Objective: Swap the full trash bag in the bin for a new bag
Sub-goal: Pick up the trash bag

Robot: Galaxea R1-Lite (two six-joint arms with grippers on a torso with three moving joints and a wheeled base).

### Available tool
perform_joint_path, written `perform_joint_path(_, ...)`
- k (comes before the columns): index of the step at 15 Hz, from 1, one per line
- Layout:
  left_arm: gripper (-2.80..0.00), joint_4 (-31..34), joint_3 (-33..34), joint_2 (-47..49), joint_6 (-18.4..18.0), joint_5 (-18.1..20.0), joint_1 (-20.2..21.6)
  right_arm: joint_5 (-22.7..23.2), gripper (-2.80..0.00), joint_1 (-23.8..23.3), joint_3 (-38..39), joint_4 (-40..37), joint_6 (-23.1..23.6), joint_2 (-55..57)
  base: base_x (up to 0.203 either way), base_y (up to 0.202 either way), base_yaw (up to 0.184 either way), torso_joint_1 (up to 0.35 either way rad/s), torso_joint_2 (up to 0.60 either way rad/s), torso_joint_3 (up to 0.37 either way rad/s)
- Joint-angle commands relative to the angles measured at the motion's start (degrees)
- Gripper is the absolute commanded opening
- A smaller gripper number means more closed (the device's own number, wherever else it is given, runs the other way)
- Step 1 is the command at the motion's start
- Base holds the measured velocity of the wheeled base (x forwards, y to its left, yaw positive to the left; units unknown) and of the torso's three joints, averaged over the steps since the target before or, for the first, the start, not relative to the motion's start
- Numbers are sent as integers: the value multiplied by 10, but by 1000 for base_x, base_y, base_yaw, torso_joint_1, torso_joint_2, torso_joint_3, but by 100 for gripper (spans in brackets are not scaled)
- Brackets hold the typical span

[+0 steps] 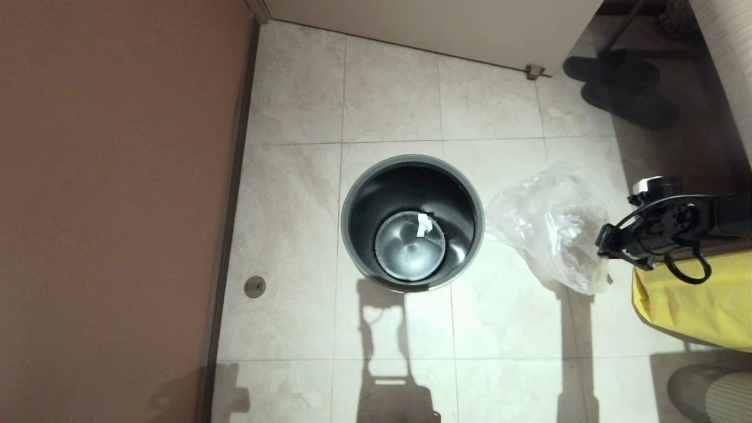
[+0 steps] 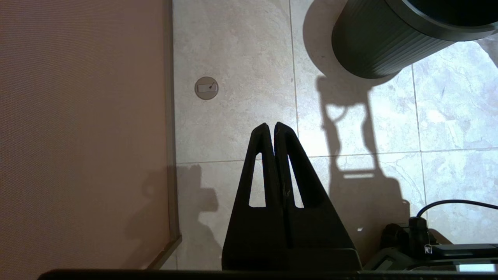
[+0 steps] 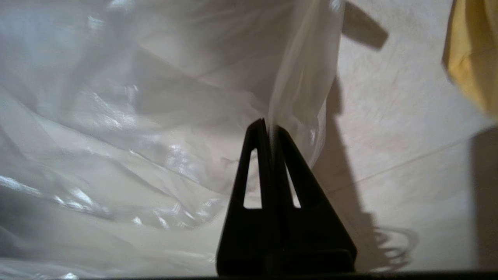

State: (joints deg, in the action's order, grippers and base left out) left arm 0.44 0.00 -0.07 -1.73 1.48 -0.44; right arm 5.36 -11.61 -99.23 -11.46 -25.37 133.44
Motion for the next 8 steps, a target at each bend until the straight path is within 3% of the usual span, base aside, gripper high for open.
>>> perform_joint_path(1,-280,0,0,1,0,0,0,2,-280,-1,0,-2,-17,-11,0,0,0,0,0,0)
perform_joint_path(8,-280,0,0,1,0,0,0,77,-280,-1,3,-46,-36,-148,0,0,0,0,0,0)
